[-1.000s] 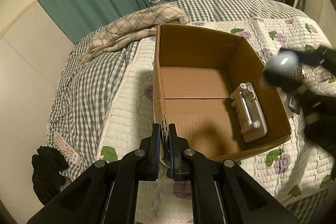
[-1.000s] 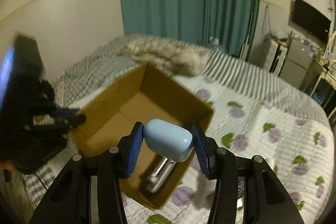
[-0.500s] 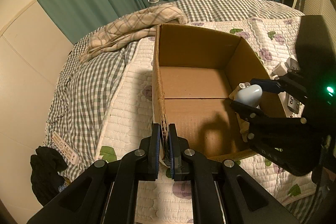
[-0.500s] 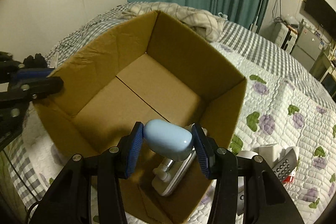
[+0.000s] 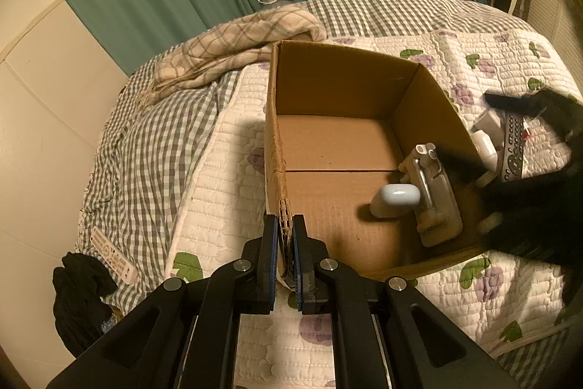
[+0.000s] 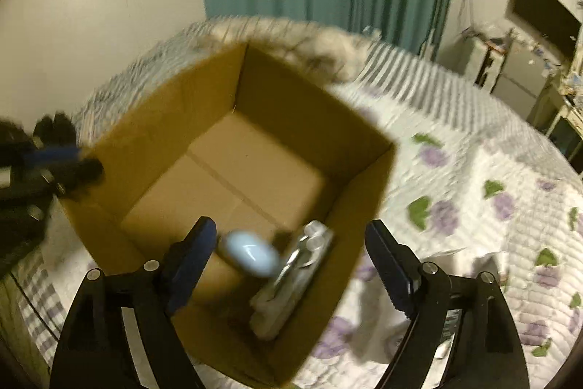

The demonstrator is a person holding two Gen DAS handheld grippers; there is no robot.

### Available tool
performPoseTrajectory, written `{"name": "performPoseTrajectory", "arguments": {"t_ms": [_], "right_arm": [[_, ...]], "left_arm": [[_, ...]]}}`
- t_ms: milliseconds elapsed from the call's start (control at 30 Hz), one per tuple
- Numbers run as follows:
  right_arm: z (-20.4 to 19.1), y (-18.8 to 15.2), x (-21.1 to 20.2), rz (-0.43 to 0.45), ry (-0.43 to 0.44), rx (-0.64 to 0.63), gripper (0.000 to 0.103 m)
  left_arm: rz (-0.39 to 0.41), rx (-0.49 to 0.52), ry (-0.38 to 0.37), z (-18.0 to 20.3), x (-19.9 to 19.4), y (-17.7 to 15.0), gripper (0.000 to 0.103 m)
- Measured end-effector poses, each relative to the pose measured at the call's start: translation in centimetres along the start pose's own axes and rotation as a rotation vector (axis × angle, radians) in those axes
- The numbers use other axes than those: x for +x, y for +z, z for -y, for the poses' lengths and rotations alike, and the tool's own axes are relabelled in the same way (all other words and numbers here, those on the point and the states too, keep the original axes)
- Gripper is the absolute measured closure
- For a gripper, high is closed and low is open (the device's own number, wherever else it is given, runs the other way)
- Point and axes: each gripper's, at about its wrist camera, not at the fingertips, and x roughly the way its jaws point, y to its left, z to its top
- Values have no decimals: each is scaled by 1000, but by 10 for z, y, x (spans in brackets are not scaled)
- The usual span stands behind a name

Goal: Organize rigid objects
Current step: 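Lower the earbud case into the box with the right tool and release, then grasp the black TV remote with the right tool and lift it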

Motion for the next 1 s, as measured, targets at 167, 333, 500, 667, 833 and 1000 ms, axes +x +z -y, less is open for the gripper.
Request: {"name": "performPoseTrajectory", "arguments": {"t_ms": [167, 333, 500, 667, 833, 1000], "right_arm": [[40, 8, -44, 78, -126, 45, 9], [87, -2, -74, 83, -256, 120, 9], [125, -37, -80, 23, -326, 210, 9], [140, -77, -51, -78, -312, 269, 9], [142, -94, -9, -154, -258, 321, 9], [145, -98, 20, -187, -170, 415, 9]], "left_arm": [[0, 0, -2, -1, -1, 0, 97], [0, -2, -1, 0, -1, 1, 97], [-3, -1, 3, -1, -2, 1, 97], [-8, 5, 14, 2, -3, 3, 97], [-9, 5, 15, 5, -2, 3, 97], [-9, 6, 17, 6, -2, 3, 97]]}}
